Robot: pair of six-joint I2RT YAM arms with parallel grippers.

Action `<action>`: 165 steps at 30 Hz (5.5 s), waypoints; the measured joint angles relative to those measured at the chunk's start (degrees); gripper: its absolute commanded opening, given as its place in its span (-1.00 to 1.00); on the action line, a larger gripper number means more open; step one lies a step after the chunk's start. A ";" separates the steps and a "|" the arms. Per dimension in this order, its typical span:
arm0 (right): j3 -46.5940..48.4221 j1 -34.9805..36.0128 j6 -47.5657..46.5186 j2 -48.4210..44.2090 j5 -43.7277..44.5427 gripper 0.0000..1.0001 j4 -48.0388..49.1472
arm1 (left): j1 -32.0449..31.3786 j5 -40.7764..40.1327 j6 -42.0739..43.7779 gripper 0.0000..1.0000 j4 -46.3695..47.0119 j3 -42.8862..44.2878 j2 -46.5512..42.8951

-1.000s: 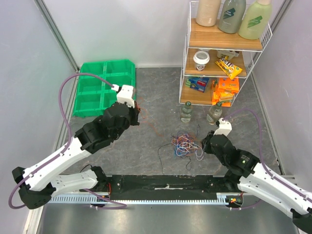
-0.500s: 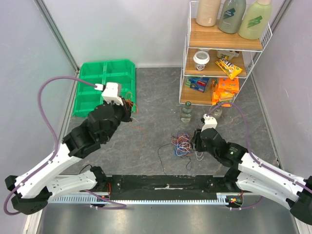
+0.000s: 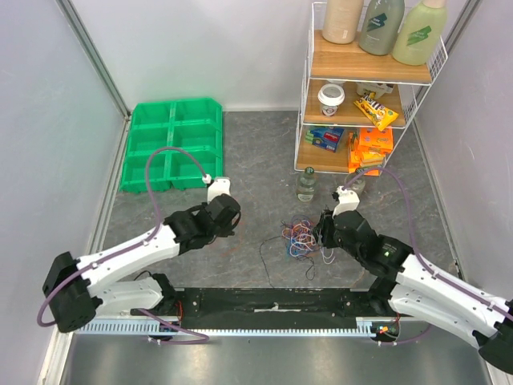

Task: Untangle the cables

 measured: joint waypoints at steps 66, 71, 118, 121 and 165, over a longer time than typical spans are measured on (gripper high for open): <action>-0.61 0.00 -1.09 -3.17 1.16 -0.10 -2.58 | 14.60 12.63 3.45 -0.97 12.41 7.02 7.56; -0.59 0.00 -1.22 -2.78 1.16 -0.10 -2.56 | 28.83 19.78 3.43 -0.97 16.79 11.78 6.21; 0.83 0.00 -1.40 -0.98 1.16 -0.10 -2.99 | 47.65 18.38 14.67 -0.97 12.90 37.75 15.23; 0.83 0.00 -1.38 -0.74 1.14 -0.10 -2.99 | 47.65 17.81 14.73 -0.97 12.81 37.48 16.98; 1.49 0.00 -5.20 -1.16 -3.58 -0.09 -3.26 | 36.24 22.25 15.39 0.60 2.99 29.86 28.50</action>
